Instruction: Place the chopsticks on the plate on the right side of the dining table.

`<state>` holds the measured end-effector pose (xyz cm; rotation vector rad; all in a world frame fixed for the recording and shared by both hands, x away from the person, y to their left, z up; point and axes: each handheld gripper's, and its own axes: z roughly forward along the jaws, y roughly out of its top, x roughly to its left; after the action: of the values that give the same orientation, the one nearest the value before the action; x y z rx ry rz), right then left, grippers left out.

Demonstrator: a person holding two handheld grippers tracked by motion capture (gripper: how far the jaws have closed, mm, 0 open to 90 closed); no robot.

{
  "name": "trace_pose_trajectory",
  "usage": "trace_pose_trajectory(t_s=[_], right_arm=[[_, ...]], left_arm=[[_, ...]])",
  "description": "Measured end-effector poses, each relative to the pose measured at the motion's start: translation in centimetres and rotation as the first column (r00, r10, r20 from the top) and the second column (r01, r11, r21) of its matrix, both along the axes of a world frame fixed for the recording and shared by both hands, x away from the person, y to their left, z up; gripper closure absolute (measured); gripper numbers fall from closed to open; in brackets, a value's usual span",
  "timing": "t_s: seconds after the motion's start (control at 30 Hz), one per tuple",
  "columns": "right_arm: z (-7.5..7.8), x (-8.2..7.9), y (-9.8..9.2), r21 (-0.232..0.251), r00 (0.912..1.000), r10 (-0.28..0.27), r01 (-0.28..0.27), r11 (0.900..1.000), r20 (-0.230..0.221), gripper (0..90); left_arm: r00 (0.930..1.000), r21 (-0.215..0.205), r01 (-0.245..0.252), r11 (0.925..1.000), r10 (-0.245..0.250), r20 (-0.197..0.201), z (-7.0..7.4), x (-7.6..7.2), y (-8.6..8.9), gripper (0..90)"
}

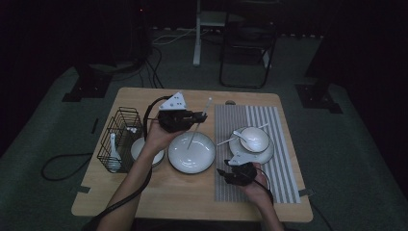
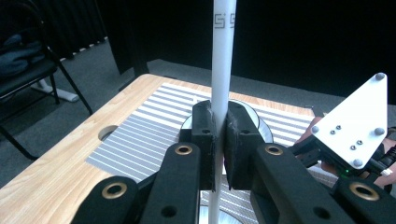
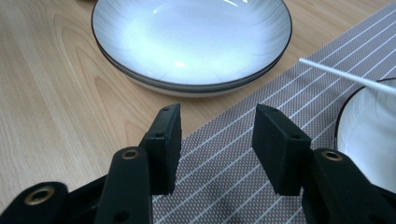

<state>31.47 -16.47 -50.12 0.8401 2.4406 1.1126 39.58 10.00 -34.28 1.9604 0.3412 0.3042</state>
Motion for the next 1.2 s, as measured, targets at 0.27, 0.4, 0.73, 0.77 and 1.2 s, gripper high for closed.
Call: trace_pose_trajectory(t_s=[0.27, 0.4, 0.73, 0.77, 1.2], right_arm=[[0.7, 0.4, 0.8, 0.034, 0.9999, 0.016, -0.016, 0.999, -0.001, 57.2], [0.9, 0.7, 1.4, 0.047, 0.9997, 0.022, -0.023, 0.999, 0.008, 57.7], [1.8, 1.5, 2.9, 0.112, 0.9992, 0.033, -0.035, 0.993, 0.023, 62.2], [1.9, 1.7, 3.3, 0.132, 0.9991, 0.037, -0.039, 0.991, 0.019, 63.7], [2.2, 2.5, 3.7, 0.260, 0.9983, 0.058, -0.059, 0.964, 0.008, 85.2]], left_arm=[[0.9999, -0.005, 0.012, 0.9999, -0.012, 0.007, -0.2, -0.2, -0.6, 84.6], [0.9998, -0.018, 0.018, 0.9997, -0.018, 0.005, -0.3, -0.5, -0.8, 84.7], [0.9978, -0.050, 0.066, 0.9966, -0.065, 0.011, -0.4, -1.4, -2.1, 84.6], [0.9963, -0.055, 0.086, 0.9948, -0.086, 0.003, -0.7, -1.4, -2.5, 84.6], [0.9887, -0.119, 0.142, 0.9827, -0.147, -0.031, -1.7, -1.4, -3.1, 84.6]])
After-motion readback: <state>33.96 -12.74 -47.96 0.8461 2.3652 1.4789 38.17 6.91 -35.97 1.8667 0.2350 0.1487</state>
